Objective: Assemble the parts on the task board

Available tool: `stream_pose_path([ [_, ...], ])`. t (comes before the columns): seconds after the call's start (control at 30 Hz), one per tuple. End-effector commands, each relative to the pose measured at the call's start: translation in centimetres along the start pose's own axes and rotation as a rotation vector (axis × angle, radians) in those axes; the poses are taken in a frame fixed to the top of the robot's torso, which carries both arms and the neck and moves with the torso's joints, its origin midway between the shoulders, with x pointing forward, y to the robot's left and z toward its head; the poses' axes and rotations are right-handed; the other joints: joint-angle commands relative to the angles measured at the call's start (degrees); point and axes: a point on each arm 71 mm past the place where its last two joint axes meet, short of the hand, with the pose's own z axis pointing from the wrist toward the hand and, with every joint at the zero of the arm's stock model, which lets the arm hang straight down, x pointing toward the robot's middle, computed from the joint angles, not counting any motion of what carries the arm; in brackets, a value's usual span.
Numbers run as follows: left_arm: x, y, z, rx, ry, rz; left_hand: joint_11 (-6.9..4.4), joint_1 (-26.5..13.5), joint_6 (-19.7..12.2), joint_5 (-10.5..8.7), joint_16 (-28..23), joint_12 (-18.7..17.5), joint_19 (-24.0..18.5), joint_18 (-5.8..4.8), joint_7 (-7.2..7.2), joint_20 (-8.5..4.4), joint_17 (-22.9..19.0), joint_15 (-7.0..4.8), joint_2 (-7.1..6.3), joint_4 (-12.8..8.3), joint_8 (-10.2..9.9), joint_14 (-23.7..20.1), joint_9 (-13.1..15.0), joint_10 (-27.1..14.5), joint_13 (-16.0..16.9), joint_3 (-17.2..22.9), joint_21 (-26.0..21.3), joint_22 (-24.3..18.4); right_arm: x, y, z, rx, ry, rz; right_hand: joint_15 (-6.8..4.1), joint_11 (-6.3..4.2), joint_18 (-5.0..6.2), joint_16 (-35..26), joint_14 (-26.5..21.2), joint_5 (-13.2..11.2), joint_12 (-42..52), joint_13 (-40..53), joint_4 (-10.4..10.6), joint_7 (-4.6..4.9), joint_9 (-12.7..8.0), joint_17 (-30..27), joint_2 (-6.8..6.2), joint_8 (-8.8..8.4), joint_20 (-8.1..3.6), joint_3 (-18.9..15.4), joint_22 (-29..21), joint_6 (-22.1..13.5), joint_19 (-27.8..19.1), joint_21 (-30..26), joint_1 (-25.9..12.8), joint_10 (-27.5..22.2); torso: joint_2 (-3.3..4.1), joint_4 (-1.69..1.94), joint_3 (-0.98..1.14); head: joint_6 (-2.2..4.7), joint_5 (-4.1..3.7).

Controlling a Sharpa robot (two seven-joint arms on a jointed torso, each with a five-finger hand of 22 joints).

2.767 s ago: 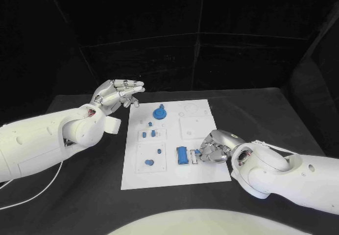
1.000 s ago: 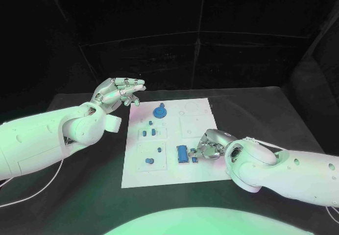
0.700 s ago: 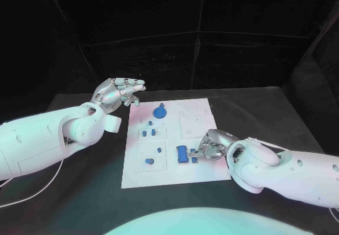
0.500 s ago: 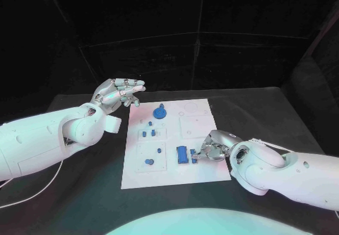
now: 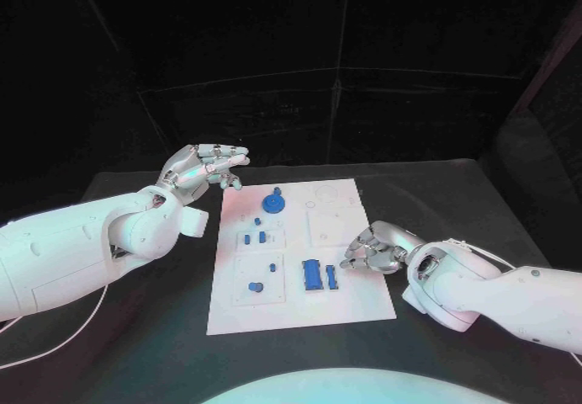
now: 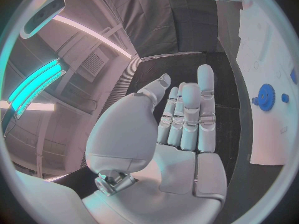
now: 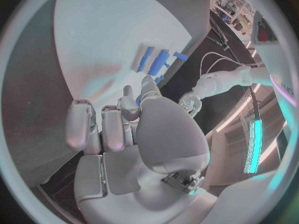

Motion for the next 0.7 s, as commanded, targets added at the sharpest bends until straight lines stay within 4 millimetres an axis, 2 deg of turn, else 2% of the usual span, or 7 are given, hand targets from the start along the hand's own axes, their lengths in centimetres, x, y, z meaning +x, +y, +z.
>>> stream_pose_path([
  [0.03, -0.3, -0.1, 0.2, 0.012, -0.031, -0.012, 0.30, -0.4, -1.0, 0.11, -4.7, -0.2, -3.9, 0.62, 0.22, 0.59, -3.1, 0.48, -0.09, 0.3, -0.3, -4.7, -0.1, -0.9, -0.1, -1.0, -3.3, -1.7, -2.2, 0.3, 0.9, -0.173, -0.035, 0.346, 0.84, 0.54, 2.42, -8.3, -1.6, 0.0, -12.5, -8.3, -1.5, 0.65, -0.8, -10.5, 0.79, -1.04, 0.48, 0.1, -3.5, -1.1, -6.7, -8.3, 2.5, -6.3, -0.90, 0.14, -0.24, 0.78, -0.15],
  [0.13, -0.7, 0.1, 0.6, 0.011, -0.055, -0.011, 0.90, 0.0, -1.8, 0.14, -14.3, -0.8, -9.4, 0.49, 0.37, 1.75, -7.8, 1.49, 0.38, 0.7, -0.7, -9.5, -0.1, -1.0, -0.1, -1.7, -8.8, -5.1, -4.1, -0.5, 2.2, -0.199, -0.063, 0.468, 2.07, 1.75, 6.80, -31.2, -11.1, -0.9, -28.9, -20.2, -2.1, 1.86, -1.8, -33.9, 1.99, -2.19, 1.53, 0.0, -21.9, -2.0, -22.6, -30.4, 4.8, -14.8, -1.62, 0.27, -0.41, 1.94, -0.42],
  [0.17, -1.0, 0.3, 0.9, 0.012, -0.077, -0.011, 0.98, 0.1, -2.0, 0.16, -19.0, -1.2, -11.4, 0.44, 0.55, 2.39, -10.1, 2.23, 0.65, 1.0, -0.9, -10.8, -0.1, -1.0, -0.1, -1.9, -11.3, -6.8, -5.2, -0.9, 3.1, -0.214, -0.078, 0.539, 3.23, 3.45, 6.69, -38.0, -13.5, -2.0, -34.5, -25.7, -2.3, 2.71, -2.7, -36.8, 2.17, -2.72, 2.63, -0.1, -25.7, -2.9, -25.0, -36.0, 6.5, -16.0, -2.05, 0.33, -0.56, 2.43, -0.56],
  [0.3, -1.9, 0.7, 1.9, 0.022, -0.139, -0.003, 2.13, 0.5, -2.7, 0.11, -31.8, -3.6, -19.7, -0.12, 0.69, 5.17, -15.5, 5.13, 0.75, 1.5, -1.9, -14.0, -0.1, -1.8, -0.2, -2.6, -19.9, -12.5, -7.3, -1.3, 5.5, -0.256, -0.111, 0.672, 7.25, 5.88, 5.87, -54.1, -23.0, -2.4, -45.8, -39.0, -2.5, 4.41, -5.5, -45.3, 3.40, -2.83, 5.69, 0.5, -33.9, -4.3, -31.8, -48.4, 9.9, -18.8, -3.17, 0.20, -0.87, 4.72, -0.45],
  [0.43, -2.8, 1.1, 2.8, 0.033, -0.217, 0.003, 3.61, 0.5, -3.5, 0.09, -39.0, -5.7, -24.1, 0.27, 0.08, 7.50, -18.6, 6.91, 0.87, 2.0, -3.1, -15.3, -0.1, -3.6, -0.2, -4.0, -24.4, -16.0, -9.1, -0.9, 8.0, -0.298, -0.162, 0.750, 9.20, 6.66, 5.93, -62.2, -25.5, -2.2, -50.5, -47.2, -2.8, 4.45, -8.1, -51.0, 3.90, -2.74, 7.98, 0.5, -39.2, -5.1, -32.8, -55.2, 10.4, -18.8, -3.72, -0.01, -1.00, 7.47, -0.48],
  [0.53, -3.2, 1.5, 3.4, 0.041, -0.264, 0.012, 5.24, -0.1, -4.7, 0.12, -44.4, -7.3, -27.0, 0.71, -0.92, 9.33, -20.6, 8.28, 1.25, 2.9, -3.9, -16.3, -0.1, -6.0, -0.2, -6.3, -27.3, -18.4, -9.8, -0.7, 9.6, -0.313, -0.193, 0.777, 10.22, 7.43, 6.93, -67.1, -25.0, -2.2, -53.5, -53.2, -4.0, 4.49, -10.9, -55.5, 4.13, -2.65, 9.46, 0.3, -43.8, -5.8, -31.5, -60.2, 9.8, -18.3, -4.14, -0.07, -1.03, 8.90, -0.71],
  [0.7, -3.3, 1.9, 4.4, 0.049, -0.305, 0.024, 4.79, 1.1, -5.7, 0.17, -50.8, -7.4, -31.6, 0.80, -0.89, 9.80, -21.7, 8.21, 2.60, 3.4, -3.9, -15.6, -0.1, -8.9, -0.2, -10.2, -29.6, -22.1, -10.5, -0.7, 11.5, -0.323, -0.224, 0.800, 10.59, 7.84, 7.05, -72.0, -22.4, -2.1, -54.6, -60.7, -6.9, 4.64, -15.0, -61.6, 4.93, -2.72, 10.17, 0.3, -50.3, -5.6, -27.8, -66.5, 7.8, -17.6, -4.39, 0.09, -1.06, 10.17, -0.95],
])
